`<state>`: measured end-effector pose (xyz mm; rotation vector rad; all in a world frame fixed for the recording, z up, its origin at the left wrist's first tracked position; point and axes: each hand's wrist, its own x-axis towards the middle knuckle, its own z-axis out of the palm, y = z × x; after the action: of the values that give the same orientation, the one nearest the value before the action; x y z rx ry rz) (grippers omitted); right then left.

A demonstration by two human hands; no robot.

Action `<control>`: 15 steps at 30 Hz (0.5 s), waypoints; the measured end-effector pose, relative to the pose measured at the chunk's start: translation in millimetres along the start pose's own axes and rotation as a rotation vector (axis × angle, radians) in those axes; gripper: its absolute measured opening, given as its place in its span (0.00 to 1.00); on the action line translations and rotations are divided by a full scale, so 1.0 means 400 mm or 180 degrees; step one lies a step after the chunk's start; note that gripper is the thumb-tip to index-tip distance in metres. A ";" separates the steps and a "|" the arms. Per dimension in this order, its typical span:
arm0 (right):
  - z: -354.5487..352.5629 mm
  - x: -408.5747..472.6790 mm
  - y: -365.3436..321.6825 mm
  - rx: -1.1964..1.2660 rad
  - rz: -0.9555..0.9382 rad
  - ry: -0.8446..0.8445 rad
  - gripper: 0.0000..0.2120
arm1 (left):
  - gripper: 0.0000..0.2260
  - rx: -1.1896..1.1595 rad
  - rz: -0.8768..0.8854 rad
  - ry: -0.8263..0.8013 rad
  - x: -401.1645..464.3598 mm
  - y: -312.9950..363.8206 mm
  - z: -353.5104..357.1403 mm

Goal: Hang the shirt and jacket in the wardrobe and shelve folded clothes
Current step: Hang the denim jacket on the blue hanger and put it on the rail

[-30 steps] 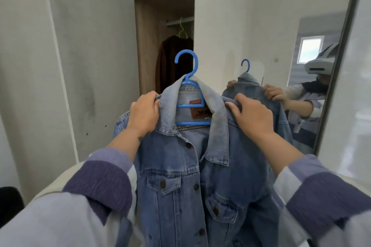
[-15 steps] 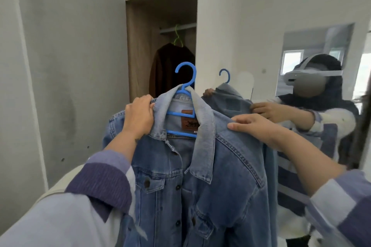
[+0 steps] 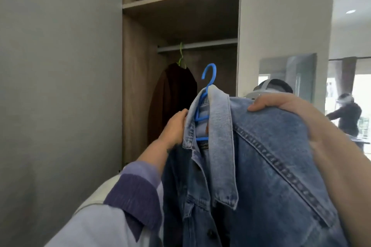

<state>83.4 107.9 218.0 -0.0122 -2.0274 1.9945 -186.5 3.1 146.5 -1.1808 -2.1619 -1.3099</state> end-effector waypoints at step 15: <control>0.137 0.352 -0.104 -0.0570 -0.0630 0.1048 0.20 | 0.23 0.1635 -0.0118 0.0816 0.414 -0.120 -0.155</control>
<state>-54.7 82.7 287.6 -0.1606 -1.9036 1.5714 -330.1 18.2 259.3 -0.7288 -2.1492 -0.7880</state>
